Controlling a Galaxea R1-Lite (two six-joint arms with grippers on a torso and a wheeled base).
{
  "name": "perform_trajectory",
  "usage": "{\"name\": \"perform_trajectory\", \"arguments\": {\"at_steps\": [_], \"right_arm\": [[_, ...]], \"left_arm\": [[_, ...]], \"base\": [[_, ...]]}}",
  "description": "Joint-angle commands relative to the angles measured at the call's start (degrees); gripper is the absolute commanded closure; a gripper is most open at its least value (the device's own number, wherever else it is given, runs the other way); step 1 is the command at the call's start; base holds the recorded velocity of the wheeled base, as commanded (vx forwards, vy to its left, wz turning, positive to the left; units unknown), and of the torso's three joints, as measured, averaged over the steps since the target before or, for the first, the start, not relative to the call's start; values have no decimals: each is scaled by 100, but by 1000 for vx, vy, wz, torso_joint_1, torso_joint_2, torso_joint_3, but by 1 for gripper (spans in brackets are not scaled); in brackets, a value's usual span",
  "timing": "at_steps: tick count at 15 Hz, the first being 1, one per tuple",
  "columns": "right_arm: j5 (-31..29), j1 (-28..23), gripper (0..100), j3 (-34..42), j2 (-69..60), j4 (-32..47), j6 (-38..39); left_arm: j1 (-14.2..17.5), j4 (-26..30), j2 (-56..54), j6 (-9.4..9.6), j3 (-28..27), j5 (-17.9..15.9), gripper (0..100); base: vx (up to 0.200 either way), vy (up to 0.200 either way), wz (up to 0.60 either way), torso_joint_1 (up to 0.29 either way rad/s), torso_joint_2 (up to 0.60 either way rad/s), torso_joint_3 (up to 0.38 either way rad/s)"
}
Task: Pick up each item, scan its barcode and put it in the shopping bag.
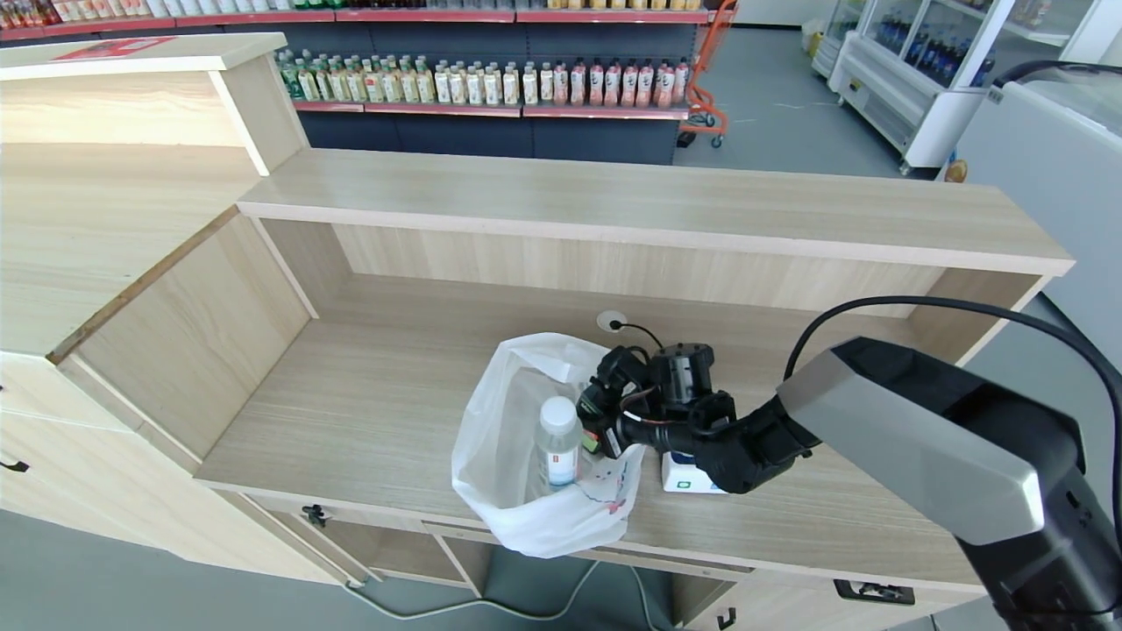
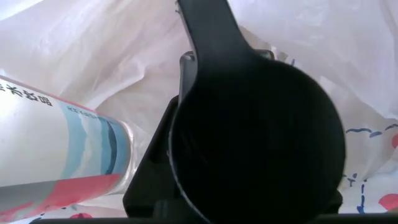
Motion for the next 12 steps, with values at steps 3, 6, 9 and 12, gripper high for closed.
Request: {"name": "perform_trajectory", "arguments": {"at_steps": [3, 6, 9, 12], "right_arm": [[3, -9, 100, -50, 60, -2, -39], [3, -18, 0, -59, 60, -2, -39], [12, -18, 0, -94, -45, -20, -22], [47, -141, 0, -481, -221, -2, 119]], "left_arm": [[0, 0, -2, -2, 0, 0, 0], [0, 0, -2, -2, 0, 0, 0], [0, 0, -2, -2, 0, 0, 0], [0, 0, -2, -2, 0, 0, 0]], "base": [[0, 0, 0, 0, 0, 0], [0, 0, 0, 0, 0, 0], [0, 0, 0, 0, 0, 0], [0, 0, 0, 0, 0, 0]]}}
